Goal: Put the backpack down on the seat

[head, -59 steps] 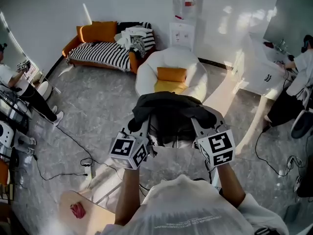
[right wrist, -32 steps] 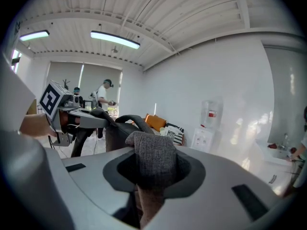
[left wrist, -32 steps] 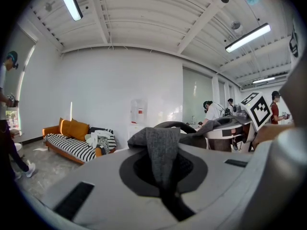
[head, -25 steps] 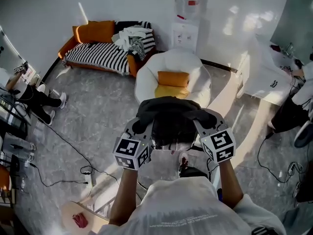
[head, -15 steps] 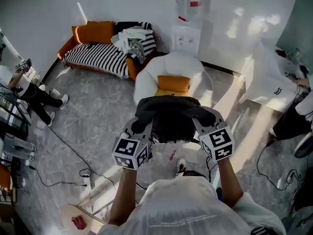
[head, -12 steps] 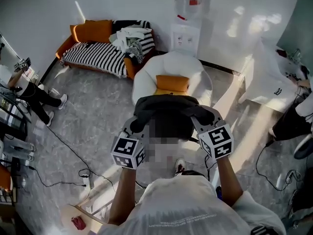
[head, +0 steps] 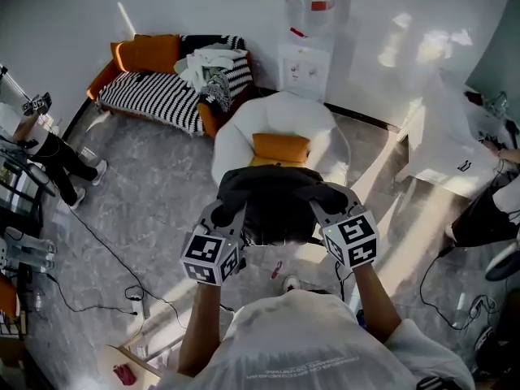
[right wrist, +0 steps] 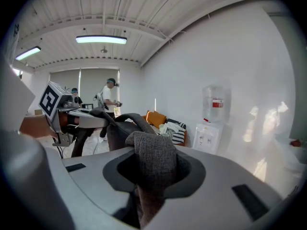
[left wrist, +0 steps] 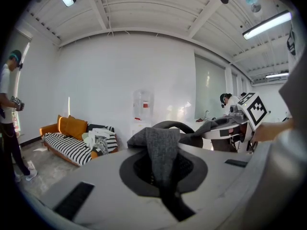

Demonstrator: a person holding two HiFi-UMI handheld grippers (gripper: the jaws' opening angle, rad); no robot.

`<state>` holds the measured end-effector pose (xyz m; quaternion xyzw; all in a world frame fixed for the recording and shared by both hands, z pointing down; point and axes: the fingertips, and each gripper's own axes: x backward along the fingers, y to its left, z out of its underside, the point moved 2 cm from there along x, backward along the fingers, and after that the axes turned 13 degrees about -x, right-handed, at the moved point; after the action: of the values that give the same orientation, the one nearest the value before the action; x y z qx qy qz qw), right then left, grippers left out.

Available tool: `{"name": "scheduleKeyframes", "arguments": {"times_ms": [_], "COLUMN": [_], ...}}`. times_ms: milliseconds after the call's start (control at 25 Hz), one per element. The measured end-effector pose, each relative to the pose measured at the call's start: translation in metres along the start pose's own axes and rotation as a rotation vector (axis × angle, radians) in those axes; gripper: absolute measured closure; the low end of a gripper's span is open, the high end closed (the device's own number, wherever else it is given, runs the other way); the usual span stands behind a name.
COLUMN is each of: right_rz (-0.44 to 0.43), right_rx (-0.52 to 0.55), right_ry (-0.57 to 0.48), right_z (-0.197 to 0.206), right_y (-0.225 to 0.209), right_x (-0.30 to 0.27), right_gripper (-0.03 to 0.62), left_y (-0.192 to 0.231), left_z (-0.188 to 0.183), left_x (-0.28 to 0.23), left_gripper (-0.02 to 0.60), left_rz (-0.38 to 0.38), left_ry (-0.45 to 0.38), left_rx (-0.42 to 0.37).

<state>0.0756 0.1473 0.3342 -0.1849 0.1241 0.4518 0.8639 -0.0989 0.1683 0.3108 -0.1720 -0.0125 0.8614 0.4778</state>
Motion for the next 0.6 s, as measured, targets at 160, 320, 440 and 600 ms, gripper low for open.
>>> {"name": "scheduleKeyframes", "arguments": {"times_ms": [160, 320, 440, 600], "right_rz": [-0.004, -0.003, -0.002, 0.014], "right_rx": [0.016, 0.033, 0.056, 0.059], "right_ry": [0.003, 0.014, 0.013, 0.038], "right_z": [-0.006, -0.012, -0.017, -0.019], "right_y": [-0.023, -0.04, -0.048, -0.057], "right_x": [-0.015, -0.029, -0.038, -0.054], "right_gripper": [0.496, 0.496, 0.497, 0.497], "left_y": [0.004, 0.007, 0.011, 0.023], "left_z": [-0.002, -0.005, -0.007, -0.005], "left_x": [-0.027, -0.046, -0.056, -0.073], "left_gripper": [0.571, 0.572, 0.571, 0.571], "left_rz": [-0.008, -0.004, 0.0, 0.016], "left_ry": [0.012, 0.024, 0.024, 0.032], "left_rx": [0.003, -0.001, -0.006, -0.01]}}
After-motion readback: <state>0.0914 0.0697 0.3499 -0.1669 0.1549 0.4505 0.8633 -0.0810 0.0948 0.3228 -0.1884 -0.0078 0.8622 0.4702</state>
